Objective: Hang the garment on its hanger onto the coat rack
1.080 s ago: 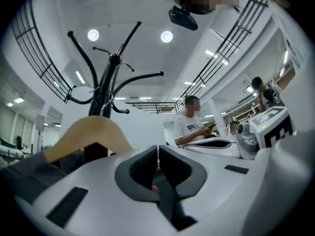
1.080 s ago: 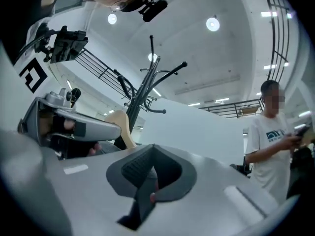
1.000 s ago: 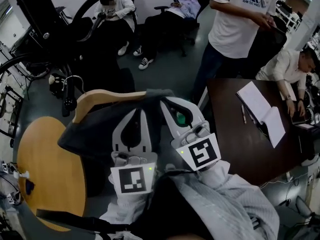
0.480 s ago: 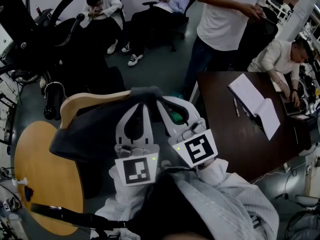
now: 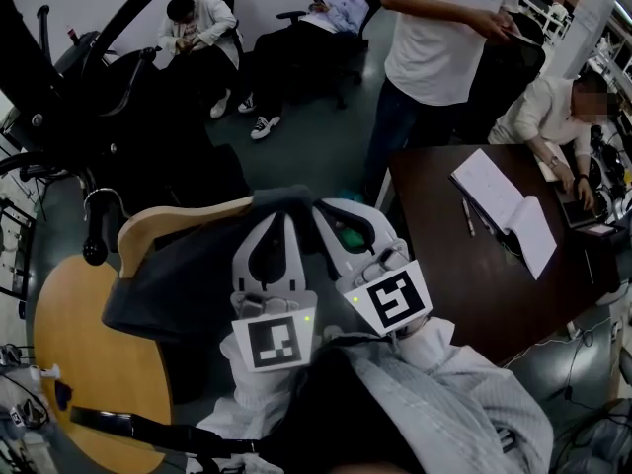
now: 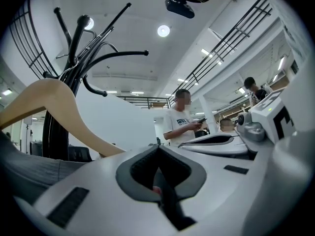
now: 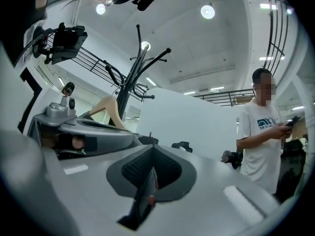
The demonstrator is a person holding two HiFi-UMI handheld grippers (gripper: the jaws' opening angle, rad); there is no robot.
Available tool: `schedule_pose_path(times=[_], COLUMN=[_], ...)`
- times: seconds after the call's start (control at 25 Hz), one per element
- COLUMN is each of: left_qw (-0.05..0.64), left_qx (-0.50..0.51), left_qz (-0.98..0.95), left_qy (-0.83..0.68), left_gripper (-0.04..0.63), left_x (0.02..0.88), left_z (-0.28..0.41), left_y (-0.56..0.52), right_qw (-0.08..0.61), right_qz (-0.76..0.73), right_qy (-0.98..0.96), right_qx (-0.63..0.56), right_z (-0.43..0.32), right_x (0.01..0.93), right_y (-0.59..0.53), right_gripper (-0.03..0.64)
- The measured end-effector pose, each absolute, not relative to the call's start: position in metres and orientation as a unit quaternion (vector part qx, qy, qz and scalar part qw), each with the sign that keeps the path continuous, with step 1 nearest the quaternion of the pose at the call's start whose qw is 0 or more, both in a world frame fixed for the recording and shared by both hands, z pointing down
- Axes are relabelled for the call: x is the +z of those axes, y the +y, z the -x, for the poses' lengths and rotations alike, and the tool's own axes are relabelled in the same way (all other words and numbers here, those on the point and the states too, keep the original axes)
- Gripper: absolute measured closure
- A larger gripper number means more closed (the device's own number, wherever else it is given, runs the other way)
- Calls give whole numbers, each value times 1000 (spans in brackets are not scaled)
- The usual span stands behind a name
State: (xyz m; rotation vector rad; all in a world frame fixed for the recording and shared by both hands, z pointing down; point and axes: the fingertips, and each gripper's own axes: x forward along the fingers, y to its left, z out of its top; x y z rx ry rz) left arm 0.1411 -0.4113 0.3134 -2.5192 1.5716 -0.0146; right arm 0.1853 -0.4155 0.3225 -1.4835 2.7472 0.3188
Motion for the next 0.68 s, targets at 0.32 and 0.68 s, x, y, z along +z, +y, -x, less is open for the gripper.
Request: schedule_pose_path(times=[0.32, 0.68], left_qw=[87, 93], left_qx=[-4, -9], left_qz=[845, 849], left_qy=[528, 520], left_gripper=[589, 589], left_x=[312, 310], left_z=[-142, -149], left_y=[-418, -415], right_qw=[5, 3], right_qz=[474, 472], right_qy=[873, 874], right_qx=[109, 113], right_z=[-187, -190], right_x=[318, 318], right_y=[-420, -418], right_gripper=[617, 617])
